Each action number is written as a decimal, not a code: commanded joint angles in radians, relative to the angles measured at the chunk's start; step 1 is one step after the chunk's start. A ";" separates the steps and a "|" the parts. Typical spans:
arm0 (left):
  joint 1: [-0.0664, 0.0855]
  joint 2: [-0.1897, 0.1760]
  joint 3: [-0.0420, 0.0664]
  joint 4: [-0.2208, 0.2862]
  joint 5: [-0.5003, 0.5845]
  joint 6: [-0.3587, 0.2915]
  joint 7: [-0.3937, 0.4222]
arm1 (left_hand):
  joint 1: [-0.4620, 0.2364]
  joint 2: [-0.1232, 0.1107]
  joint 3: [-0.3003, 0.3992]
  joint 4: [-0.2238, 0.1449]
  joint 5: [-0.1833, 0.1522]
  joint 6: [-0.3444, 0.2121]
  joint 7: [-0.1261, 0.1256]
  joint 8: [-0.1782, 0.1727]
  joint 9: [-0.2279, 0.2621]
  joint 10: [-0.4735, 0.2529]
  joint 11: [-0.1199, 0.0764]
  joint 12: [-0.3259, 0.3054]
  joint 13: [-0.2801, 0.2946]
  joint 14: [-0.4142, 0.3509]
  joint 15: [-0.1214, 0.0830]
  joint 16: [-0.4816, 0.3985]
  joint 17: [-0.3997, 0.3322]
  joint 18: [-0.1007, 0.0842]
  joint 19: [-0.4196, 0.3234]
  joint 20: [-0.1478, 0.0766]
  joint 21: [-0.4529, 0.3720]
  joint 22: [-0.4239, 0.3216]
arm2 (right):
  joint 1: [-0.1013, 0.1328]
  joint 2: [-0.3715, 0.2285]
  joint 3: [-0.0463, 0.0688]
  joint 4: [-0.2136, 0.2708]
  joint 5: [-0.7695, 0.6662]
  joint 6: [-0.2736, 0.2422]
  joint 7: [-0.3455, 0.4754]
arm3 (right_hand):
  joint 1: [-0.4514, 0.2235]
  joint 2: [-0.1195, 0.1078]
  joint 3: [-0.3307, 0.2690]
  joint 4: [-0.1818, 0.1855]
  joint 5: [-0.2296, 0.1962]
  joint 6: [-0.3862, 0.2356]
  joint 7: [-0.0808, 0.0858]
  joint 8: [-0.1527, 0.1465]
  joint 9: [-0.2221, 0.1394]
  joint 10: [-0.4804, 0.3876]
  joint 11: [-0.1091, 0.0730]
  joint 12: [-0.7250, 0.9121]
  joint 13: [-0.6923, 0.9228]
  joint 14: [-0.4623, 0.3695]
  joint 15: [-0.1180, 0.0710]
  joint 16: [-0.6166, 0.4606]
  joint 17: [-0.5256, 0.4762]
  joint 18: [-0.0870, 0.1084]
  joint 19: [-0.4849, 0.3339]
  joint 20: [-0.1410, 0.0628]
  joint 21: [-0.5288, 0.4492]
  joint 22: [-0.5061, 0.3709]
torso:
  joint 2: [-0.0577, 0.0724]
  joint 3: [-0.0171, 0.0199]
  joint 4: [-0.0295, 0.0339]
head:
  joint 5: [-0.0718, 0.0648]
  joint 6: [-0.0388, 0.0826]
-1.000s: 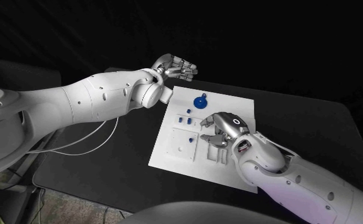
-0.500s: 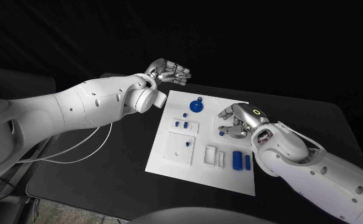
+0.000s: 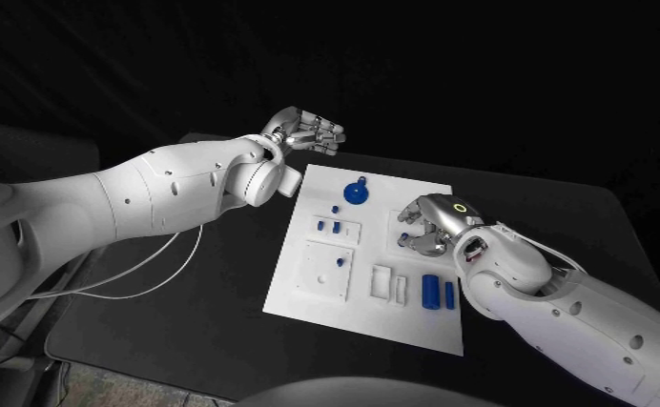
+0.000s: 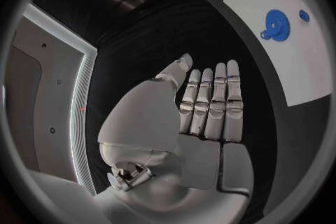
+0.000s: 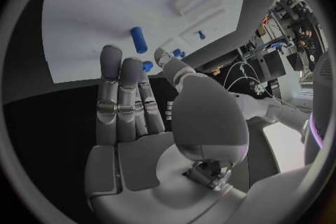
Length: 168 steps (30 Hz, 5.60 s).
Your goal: Assemble the parts on the task board
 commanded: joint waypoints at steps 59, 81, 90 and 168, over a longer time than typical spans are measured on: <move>0.000 0.004 0.000 -0.032 0.009 0.009 0.031 | 0.000 0.002 -0.001 0.007 -0.003 0.005 -0.004 -0.003 0.000 0.008 0.001 -0.003 -0.001 0.004 -0.005 -0.001 0.000 0.016 0.004 0.000 0.011 0.010 | -0.007 0.019 0.062 0.098 0.099 -0.049 0.036 | -0.039 0.123 0.271 -0.092 -0.006 0.176 -0.016 -0.001 0.010 0.232 -0.061 -0.003 0.003 0.001 -0.045 0.007 0.020 -0.017 0.032 -0.042 0.083 0.082 | -0.001 -0.0022 -0.0021 | 0.005 -0.011; 0.000 0.024 -0.001 -0.026 0.014 0.032 0.035 | -0.001 -0.003 -0.006 0.004 -0.006 0.002 -0.003 -0.003 -0.001 0.004 0.003 -0.003 -0.001 0.000 -0.003 -0.001 0.000 0.016 0.003 0.002 0.008 0.007 | -0.007 0.188 -0.077 0.074 0.047 -0.028 0.104 | -0.042 0.129 0.271 -0.102 -0.006 0.175 -0.015 -0.001 0.011 0.232 -0.060 -0.002 0.003 0.001 -0.045 0.003 0.020 -0.016 0.034 -0.041 0.071 0.087 | 0.000 -0.0013 -0.0009 | 0.046 -0.026; -0.001 0.024 -0.002 -0.018 0.014 0.035 0.033 | -0.003 -0.002 -0.007 0.004 -0.005 0.002 -0.002 -0.003 -0.001 0.004 0.003 -0.003 -0.001 0.000 -0.003 -0.001 0.000 0.016 0.003 0.003 0.007 0.006 | 0.001 0.204 -0.154 0.040 0.021 0.027 0.107 | -0.043 0.133 0.266 -0.106 -0.005 0.174 -0.015 -0.001 0.012 0.231 -0.060 -0.002 0.003 0.002 -0.044 0.002 0.020 -0.016 0.034 -0.041 0.067 0.090 | 0.000 0.0000 -0.0008 | 0.053 -0.032; -0.001 0.021 -0.002 -0.019 0.015 0.049 0.020 | -0.004 0.001 -0.014 0.004 -0.006 -0.002 -0.002 -0.003 0.000 0.000 0.004 -0.003 -0.001 -0.003 -0.002 -0.001 0.000 0.017 0.009 0.005 0.001 -0.012 | -0.003 0.252 -0.184 -0.013 -0.036 0.031 0.019 | -0.057 0.085 0.141 -0.092 0.053 0.148 -0.012 -0.002 0.006 0.198 -0.054 -0.003 0.002 0.000 -0.037 0.002 0.008 -0.011 0.037 -0.031 0.025 0.093 | 0.000 -0.0015 -0.0011 | 0.058 -0.041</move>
